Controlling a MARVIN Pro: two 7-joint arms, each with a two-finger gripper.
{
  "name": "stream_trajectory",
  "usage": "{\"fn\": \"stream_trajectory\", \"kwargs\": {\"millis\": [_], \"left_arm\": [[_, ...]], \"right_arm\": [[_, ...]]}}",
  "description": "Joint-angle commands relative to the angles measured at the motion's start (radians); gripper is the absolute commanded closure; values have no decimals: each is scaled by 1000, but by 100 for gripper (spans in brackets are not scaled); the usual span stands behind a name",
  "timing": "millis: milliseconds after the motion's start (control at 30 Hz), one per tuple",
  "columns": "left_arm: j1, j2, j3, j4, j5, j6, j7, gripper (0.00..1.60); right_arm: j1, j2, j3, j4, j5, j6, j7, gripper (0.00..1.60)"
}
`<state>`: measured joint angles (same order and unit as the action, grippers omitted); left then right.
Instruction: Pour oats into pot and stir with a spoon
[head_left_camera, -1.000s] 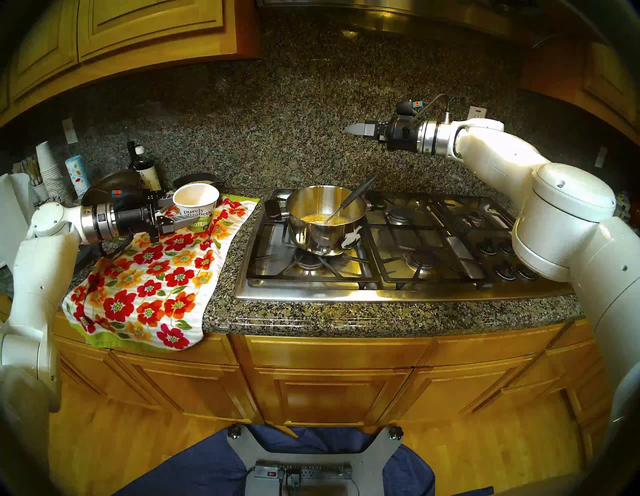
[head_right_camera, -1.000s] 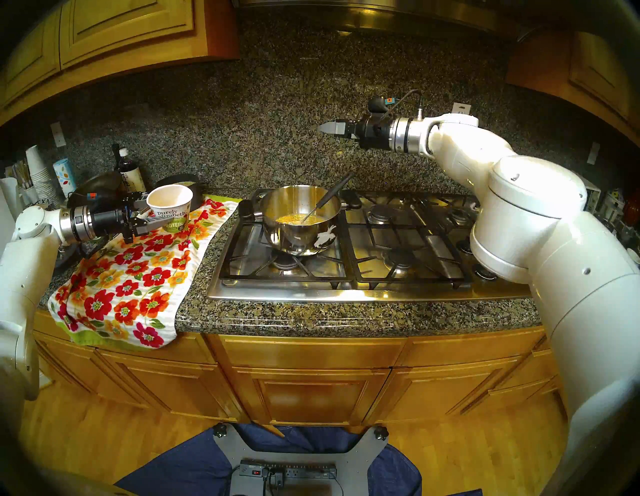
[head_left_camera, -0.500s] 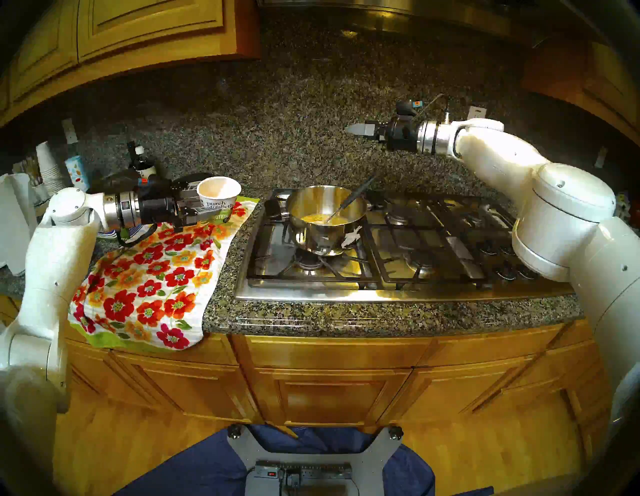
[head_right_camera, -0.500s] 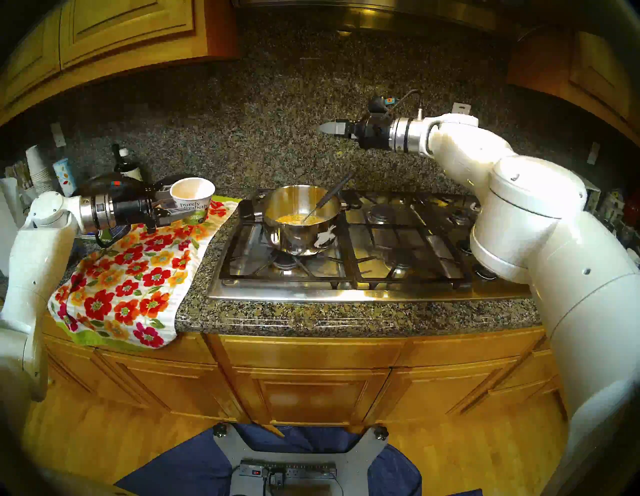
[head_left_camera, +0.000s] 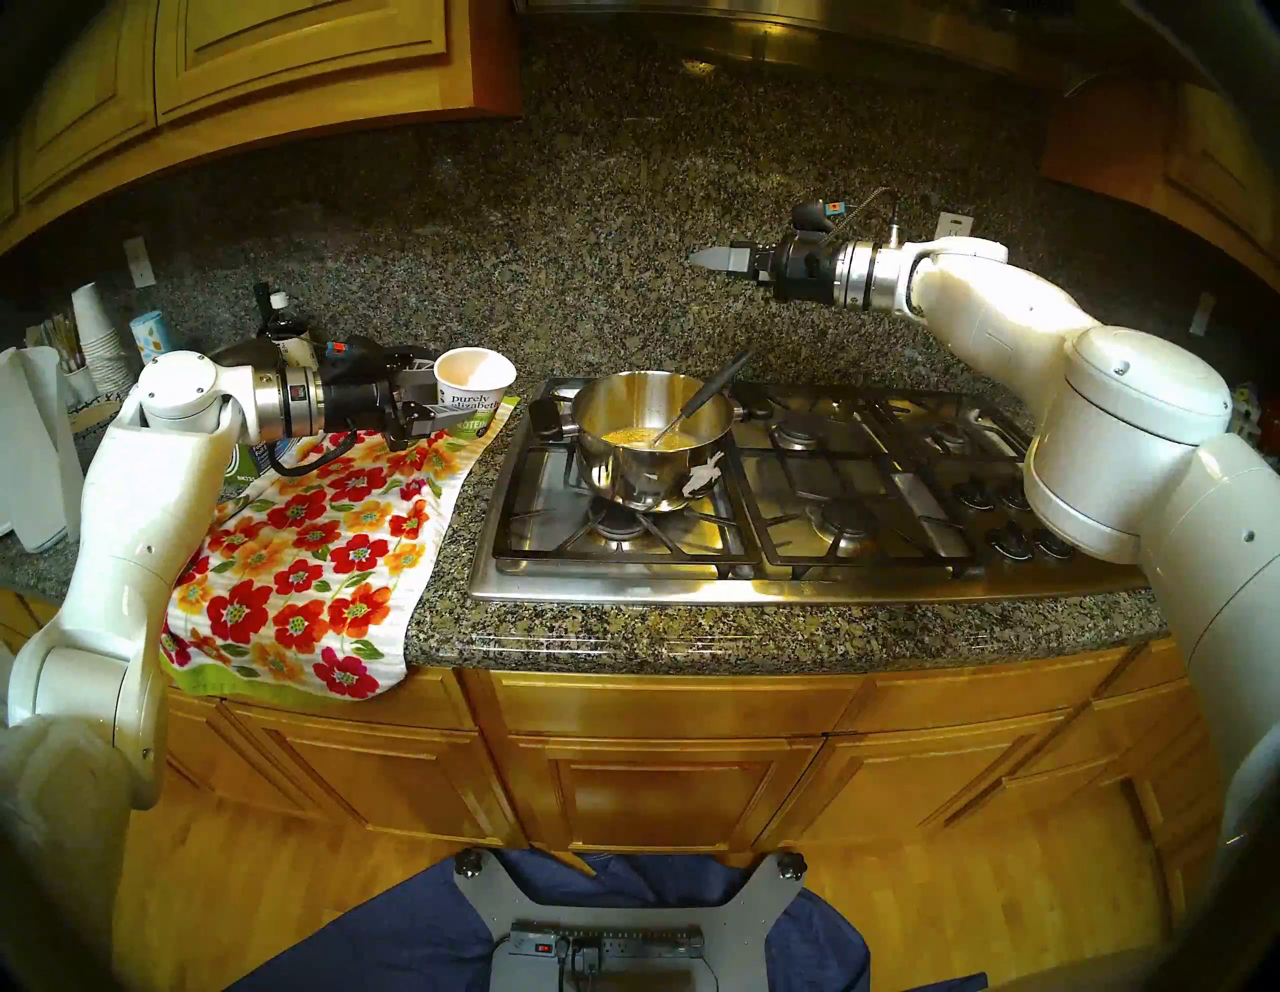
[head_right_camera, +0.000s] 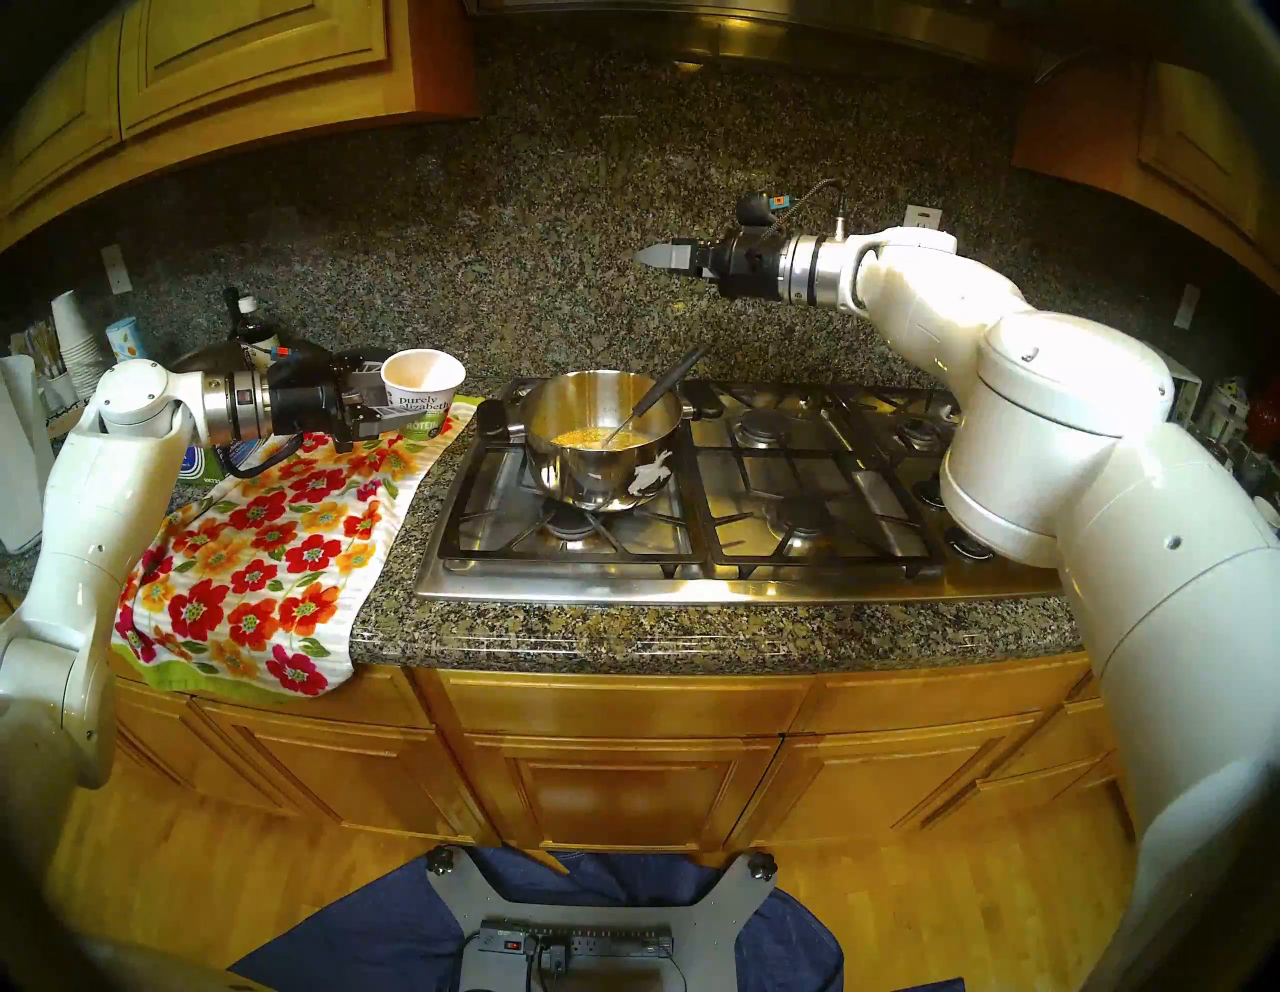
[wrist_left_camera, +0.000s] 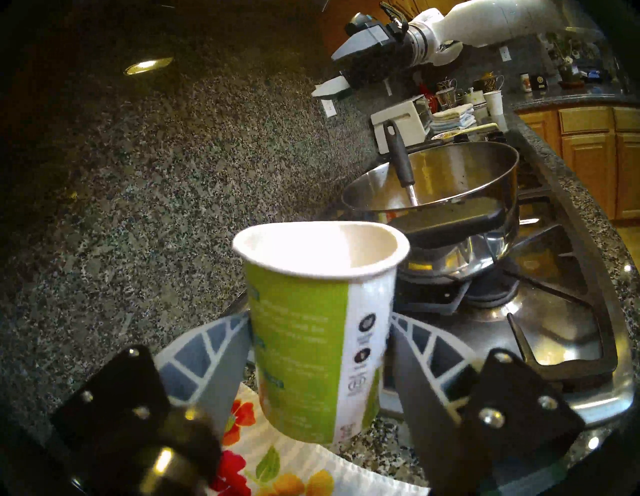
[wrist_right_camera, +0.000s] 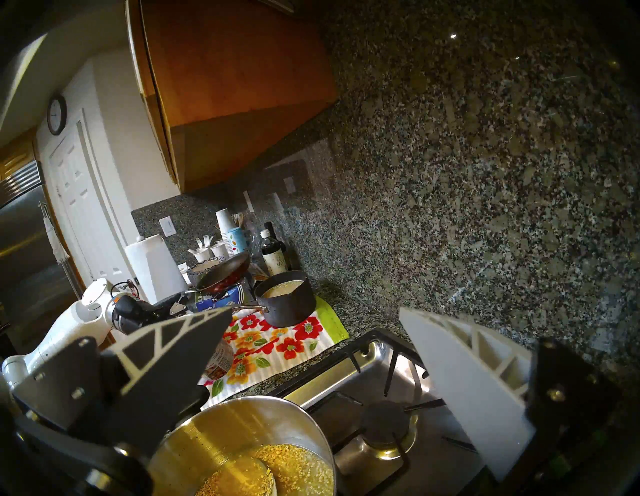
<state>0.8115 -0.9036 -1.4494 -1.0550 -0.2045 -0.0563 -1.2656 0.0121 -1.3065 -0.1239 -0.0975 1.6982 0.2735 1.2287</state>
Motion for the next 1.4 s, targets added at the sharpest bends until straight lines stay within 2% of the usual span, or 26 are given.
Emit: {"fn": "stream_trajectory", "kwargs": {"millis": [0,267,600,1033,1367], "left_arm": [[-97,-32,2,-31,4,8,21,70],[-114,-52,21,-55,35,15,29,68],[-143,-73,63,-110,103,5,45,77],[-170,-98,104,-161,174,6,54,78],[-190,-117,155,-190,262,-31,71,79]], "right_arm": [[43,1,10,-3,7,1,0,0],[44,1,10,-3,7,1,0,0],[44,1,10,-3,7,1,0,0],[44,1,10,-3,7,1,0,0],[44,1,10,-3,7,1,0,0]]}}
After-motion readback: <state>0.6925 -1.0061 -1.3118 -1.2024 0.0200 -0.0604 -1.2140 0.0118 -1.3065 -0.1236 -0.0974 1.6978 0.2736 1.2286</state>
